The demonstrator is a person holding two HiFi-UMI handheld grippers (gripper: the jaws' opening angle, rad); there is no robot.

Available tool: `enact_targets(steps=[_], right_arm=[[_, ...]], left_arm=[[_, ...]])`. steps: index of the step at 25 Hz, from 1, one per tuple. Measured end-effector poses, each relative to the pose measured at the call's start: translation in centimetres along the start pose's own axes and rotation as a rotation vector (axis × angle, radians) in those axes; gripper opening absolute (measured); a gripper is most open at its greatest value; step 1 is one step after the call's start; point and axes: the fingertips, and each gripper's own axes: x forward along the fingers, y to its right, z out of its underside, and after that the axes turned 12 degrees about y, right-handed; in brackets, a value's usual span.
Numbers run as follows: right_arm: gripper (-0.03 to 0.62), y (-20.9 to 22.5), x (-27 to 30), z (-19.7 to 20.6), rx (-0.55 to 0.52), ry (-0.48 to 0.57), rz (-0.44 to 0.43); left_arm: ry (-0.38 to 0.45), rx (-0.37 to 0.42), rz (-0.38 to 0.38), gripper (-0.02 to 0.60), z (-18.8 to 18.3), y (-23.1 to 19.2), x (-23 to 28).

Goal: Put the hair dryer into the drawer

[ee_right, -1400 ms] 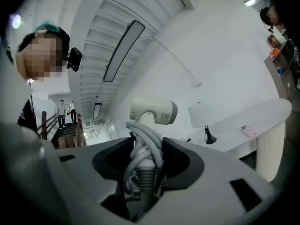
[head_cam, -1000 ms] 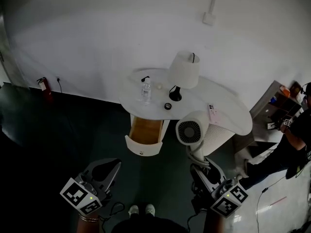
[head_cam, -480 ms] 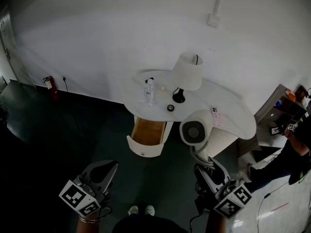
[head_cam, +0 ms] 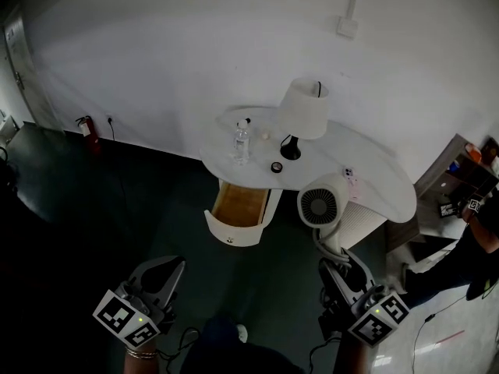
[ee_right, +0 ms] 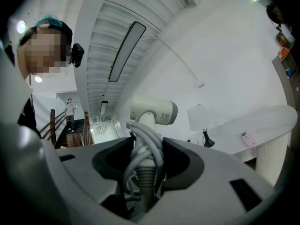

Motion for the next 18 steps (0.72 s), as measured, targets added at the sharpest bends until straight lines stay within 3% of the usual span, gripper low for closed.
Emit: enact_targets(steps=[8,18], right_arm=[[0.207,1.2,0.5,0.4,0.008,-0.001,-0.005],[0.207,1.5,3.4,1.4,0.000,0.003,-0.004]], left_arm=[[-0.021,-0.002,-0.011,0.008,0.6,0.2,0.1],[-0.036,-0.004,0.016,0.008,0.8,-2.8,2.0]])
